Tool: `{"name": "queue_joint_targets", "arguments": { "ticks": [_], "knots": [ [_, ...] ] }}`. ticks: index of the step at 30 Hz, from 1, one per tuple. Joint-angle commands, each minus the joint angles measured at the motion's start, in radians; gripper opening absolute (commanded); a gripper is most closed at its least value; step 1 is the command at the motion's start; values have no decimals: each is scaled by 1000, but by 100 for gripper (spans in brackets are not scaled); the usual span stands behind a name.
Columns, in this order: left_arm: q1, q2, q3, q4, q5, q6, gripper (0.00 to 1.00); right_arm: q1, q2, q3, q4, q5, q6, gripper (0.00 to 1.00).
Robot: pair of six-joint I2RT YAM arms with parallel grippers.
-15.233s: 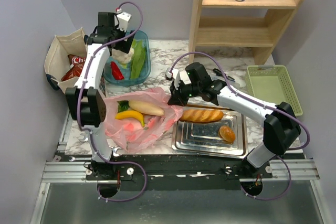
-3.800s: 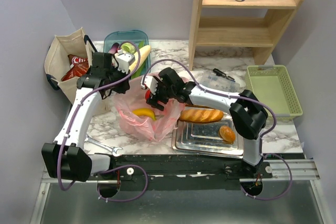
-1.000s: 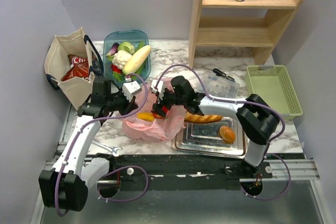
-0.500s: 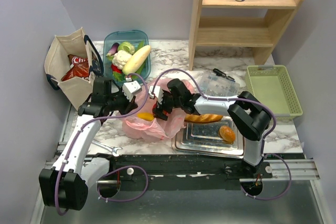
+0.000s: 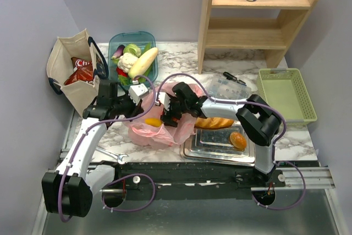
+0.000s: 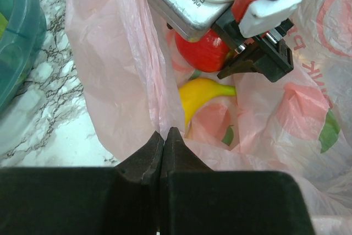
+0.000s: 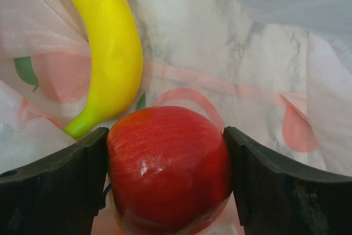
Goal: Untie the knot of the grocery bags and take out the mixed food
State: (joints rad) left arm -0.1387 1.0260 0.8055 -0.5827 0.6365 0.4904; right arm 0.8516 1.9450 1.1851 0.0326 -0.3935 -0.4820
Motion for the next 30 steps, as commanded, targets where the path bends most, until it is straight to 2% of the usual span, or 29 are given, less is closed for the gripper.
{"name": "queue_joint_targets", "arguments": {
  "ticks": [1,3,9,17,20,24,27,29,30],
  "knots": [
    [4,8,31,11,-26,17,0,4,13,40,-136,-5,-41,67],
    [4,15,36,12,-33,15,0,4,-20,42,-137,-28,-35,51],
    [4,33,49,23,-45,0,0,4,-132,75,-79,-116,41,21],
    [4,40,54,37,-62,-19,0,5,-205,193,-129,-169,137,19],
    [4,42,60,35,-78,-16,0,-4,-292,204,-183,-146,163,19],
    [14,52,67,59,-95,-5,0,-58,-466,125,-247,-118,213,19],
    [16,80,98,54,-79,3,0,-119,-592,75,-302,-45,240,19],
    [17,97,118,58,-71,5,0,-216,-638,46,-327,37,289,19],
    [16,105,125,59,-65,7,0,-307,-653,25,-336,57,328,19]
  ]
}}
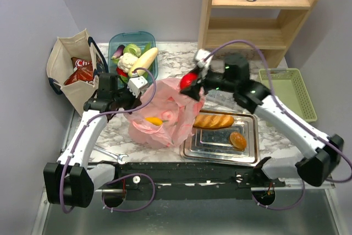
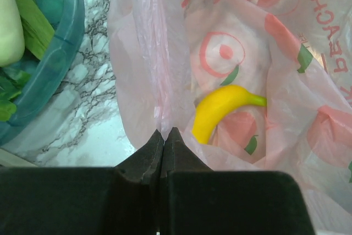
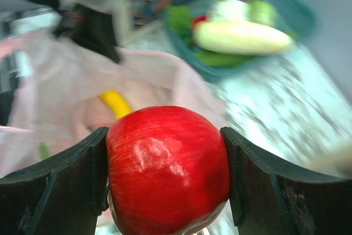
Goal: Untie the knot of the grocery bags and take out the mixed food
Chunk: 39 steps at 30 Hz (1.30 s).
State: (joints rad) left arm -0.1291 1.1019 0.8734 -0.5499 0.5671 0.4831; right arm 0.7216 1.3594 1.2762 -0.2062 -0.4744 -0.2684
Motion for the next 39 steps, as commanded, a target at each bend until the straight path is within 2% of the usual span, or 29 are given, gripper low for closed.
{"name": "queue_joint_targets", "arguments": {
  "ticks": [1,3,7,11,13,18,23,28,31,36,39],
  "knots": [
    [7,40,68,30,8,17,0,-262,-85,-90,-99,134,145,20],
    [6,61,90,29,12,20,0,-448,-101,-110,-112,122,195,20],
    [5,97,128,13,18,48,0,-771,-64,-95,-169,120,168,20],
    [5,107,131,20,8,79,0,-980,16,-95,-203,183,63,21],
    [5,107,136,19,7,79,0,-1044,55,-111,-198,209,17,22],
    [3,108,143,18,7,75,0,-1107,147,-143,-163,254,-59,25],
    [2,101,141,15,0,67,0,-1112,239,-125,-159,305,-62,45],
    [0,87,143,4,3,61,0,-1115,261,-111,-149,302,-54,83],
    [0,81,142,0,-2,66,0,-1115,261,-83,-153,289,-68,100],
    [-1,69,130,4,5,62,0,-1102,232,38,-287,129,-83,100],
    [-1,70,128,6,5,61,0,-1030,178,76,-324,62,-93,100]
  ]
}}
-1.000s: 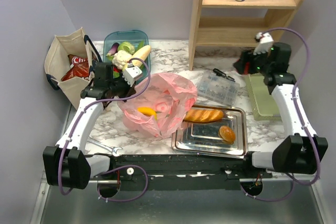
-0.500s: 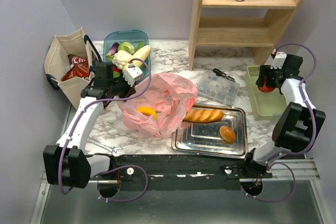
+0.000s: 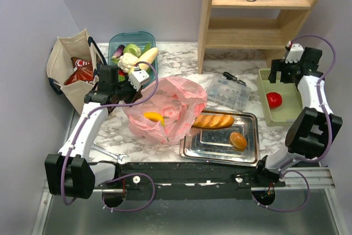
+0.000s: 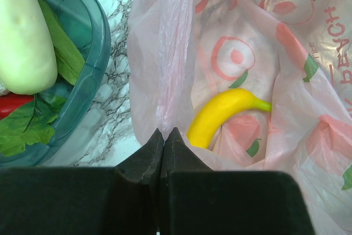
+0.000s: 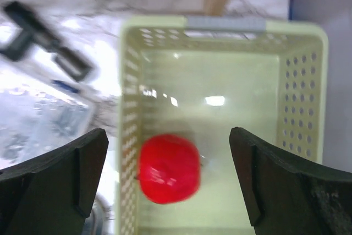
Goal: Untie the knot of the grocery bags and take out the mixed food
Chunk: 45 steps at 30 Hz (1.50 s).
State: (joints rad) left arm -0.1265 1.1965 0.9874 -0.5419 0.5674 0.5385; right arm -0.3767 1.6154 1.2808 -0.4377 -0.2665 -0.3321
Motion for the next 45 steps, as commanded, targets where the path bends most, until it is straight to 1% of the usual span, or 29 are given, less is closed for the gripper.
{"name": "queue_joint_targets", "arguments": {
  "ticks": [1,3,5,6,8,9,12,13,15,16,19,22,24,26,31,35,37,40,45],
  "knots": [
    [-4,-25,14,-1,5,5,0,95,-106,82,-111,-204,-40,100],
    [-5,-25,14,8,5,-6,0,155,-159,99,-141,-344,-59,99],
    [-5,-22,16,17,12,-24,0,236,-196,107,-181,-496,-101,96],
    [-5,-20,17,19,15,-34,0,287,-211,104,-184,-546,-105,92],
    [-5,-16,22,21,24,-51,0,413,-237,83,-143,-583,-88,84],
    [-4,-15,23,23,25,-59,0,488,-249,65,-115,-588,-75,79],
    [-4,-18,22,25,32,-70,0,695,-273,9,8,-538,-34,60],
    [-4,-20,21,28,32,-74,0,760,-264,-3,30,-506,-37,52],
    [-4,-22,20,25,34,-76,0,887,-220,-15,61,-462,-51,42],
    [-4,-23,19,25,36,-78,0,945,-199,-28,89,-440,-51,40],
    [-4,-24,14,28,48,-89,0,1050,-137,-96,255,-377,-50,38],
    [-4,-35,-3,34,76,-88,0,1123,-76,-164,453,-320,-69,38],
    [-5,-56,-30,51,82,-78,0,1160,-13,-165,530,-304,-83,39],
    [-2,-93,-68,88,79,-68,0,1185,33,-170,593,-289,-87,42],
    [-3,-168,-139,155,112,-11,0,1235,116,-205,661,-286,-164,62],
    [-3,-172,-148,134,133,22,0,1253,187,-248,791,-241,-153,71],
    [-3,-159,-145,111,129,33,0,1265,218,-254,834,-245,-173,73],
    [-3,-143,-139,79,119,52,0,1278,288,-223,850,-251,-171,73],
    [-3,-131,-135,69,103,62,0,1287,384,-204,902,-187,-165,74]
  ]
}}
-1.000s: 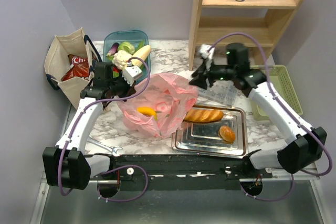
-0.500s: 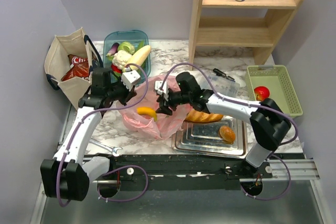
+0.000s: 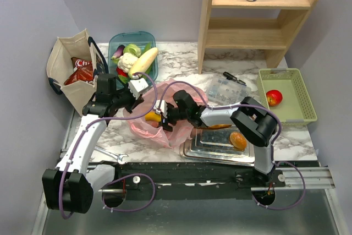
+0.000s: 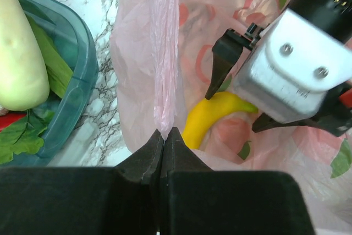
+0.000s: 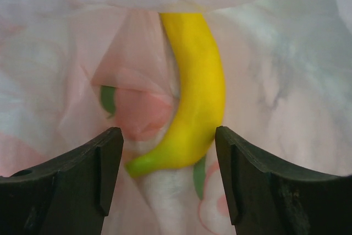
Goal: Untie the knot of the grocery bags and take out the mixed food
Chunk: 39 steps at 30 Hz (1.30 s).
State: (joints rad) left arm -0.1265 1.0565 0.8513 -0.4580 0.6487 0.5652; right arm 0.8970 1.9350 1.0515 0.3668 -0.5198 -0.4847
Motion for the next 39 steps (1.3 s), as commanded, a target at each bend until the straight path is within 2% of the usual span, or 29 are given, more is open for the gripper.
{"name": "queue_joint_targets", "arguments": {
  "ticks": [1,4,6,13,15,21,28,33,39],
  "knots": [
    [-4,13,5,-15,20,36,0,13,80,23,107,84,-17,74],
    [-3,30,17,-23,15,36,0,13,109,13,109,130,-39,73],
    [-3,37,21,-24,14,29,0,11,115,3,97,157,-39,68],
    [-3,48,16,6,-6,20,0,12,26,-30,66,274,32,11],
    [-3,57,16,25,-27,9,0,10,-18,-21,49,315,57,1],
    [-1,116,47,74,-142,-66,0,10,-144,7,37,400,103,1],
    [0,165,77,94,-270,-107,0,10,-221,-2,44,506,45,1],
    [1,135,46,131,-353,-89,0,5,-255,-71,64,595,-16,1],
    [15,68,-35,195,-445,16,0,-25,-310,-144,48,598,-8,1]
  ]
}}
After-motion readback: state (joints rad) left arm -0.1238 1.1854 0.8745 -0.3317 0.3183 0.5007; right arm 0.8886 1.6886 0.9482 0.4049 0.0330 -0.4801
